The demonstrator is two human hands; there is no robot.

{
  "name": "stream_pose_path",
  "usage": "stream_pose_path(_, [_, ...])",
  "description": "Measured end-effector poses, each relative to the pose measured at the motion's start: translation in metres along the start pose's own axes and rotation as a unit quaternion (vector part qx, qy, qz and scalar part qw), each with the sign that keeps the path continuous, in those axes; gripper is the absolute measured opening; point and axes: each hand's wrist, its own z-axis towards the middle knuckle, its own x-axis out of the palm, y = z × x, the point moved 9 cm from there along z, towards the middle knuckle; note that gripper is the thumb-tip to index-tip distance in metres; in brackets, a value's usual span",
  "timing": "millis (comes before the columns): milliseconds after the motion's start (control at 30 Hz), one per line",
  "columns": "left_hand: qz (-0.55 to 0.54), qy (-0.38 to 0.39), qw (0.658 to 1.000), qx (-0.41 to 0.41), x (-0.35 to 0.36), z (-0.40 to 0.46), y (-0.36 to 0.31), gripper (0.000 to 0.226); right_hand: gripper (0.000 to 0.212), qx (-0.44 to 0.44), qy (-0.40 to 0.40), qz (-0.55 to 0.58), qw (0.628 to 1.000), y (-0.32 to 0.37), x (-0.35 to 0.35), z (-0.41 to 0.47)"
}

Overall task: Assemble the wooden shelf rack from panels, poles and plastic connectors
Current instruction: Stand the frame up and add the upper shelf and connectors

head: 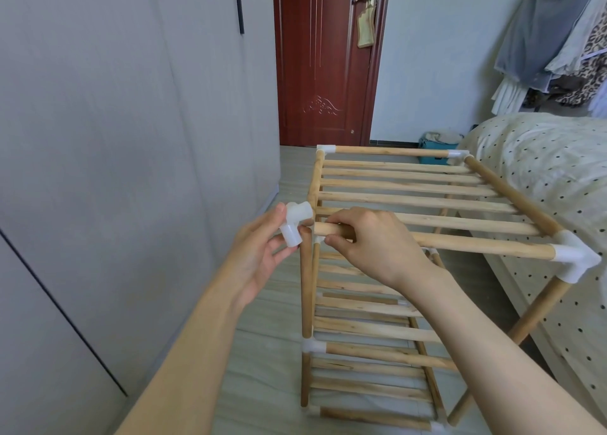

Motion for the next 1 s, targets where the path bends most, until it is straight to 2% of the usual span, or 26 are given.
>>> stream_pose_path(200, [0.024,0.000,0.999,0.024,0.009,0.003,-0.002,0.059,0.017,0.008,-0.012,0.008,1.000,-0.003,-0.001,0.001])
stream_pose_path(333, [0.045,-0.009,0.998,0.036,0.003,0.002,-0.008,0.053,0.016,0.006,-0.019,-0.001,1.000,-0.003,-0.003,0.001])
stream_pose_path(533, [0.186,-0.018,0.980,0.069,-0.005,-0.004,-0.018,0.049,0.017,0.008,-0.018,-0.004,1.000,-0.004,-0.004,0.003])
stream_pose_path(667, [0.156,-0.025,0.985,0.072,-0.002,-0.006,-0.018,0.052,0.017,0.008,-0.018,-0.002,1.000,-0.004,-0.005,0.003])
stream_pose_path(800, [0.184,-0.042,0.978,0.085,0.001,-0.007,-0.023,0.059,0.016,0.005,-0.024,0.001,1.000,-0.004,-0.007,0.002])
stream_pose_path(933, [0.227,-0.048,0.967,0.102,-0.001,-0.005,-0.026,0.031,0.017,-0.005,-0.030,0.006,1.000,-0.003,-0.008,0.001])
stream_pose_path(1000, [0.238,-0.037,0.965,0.107,0.001,-0.005,-0.026,0.026,0.018,-0.008,-0.032,0.008,0.999,-0.003,-0.009,0.001])
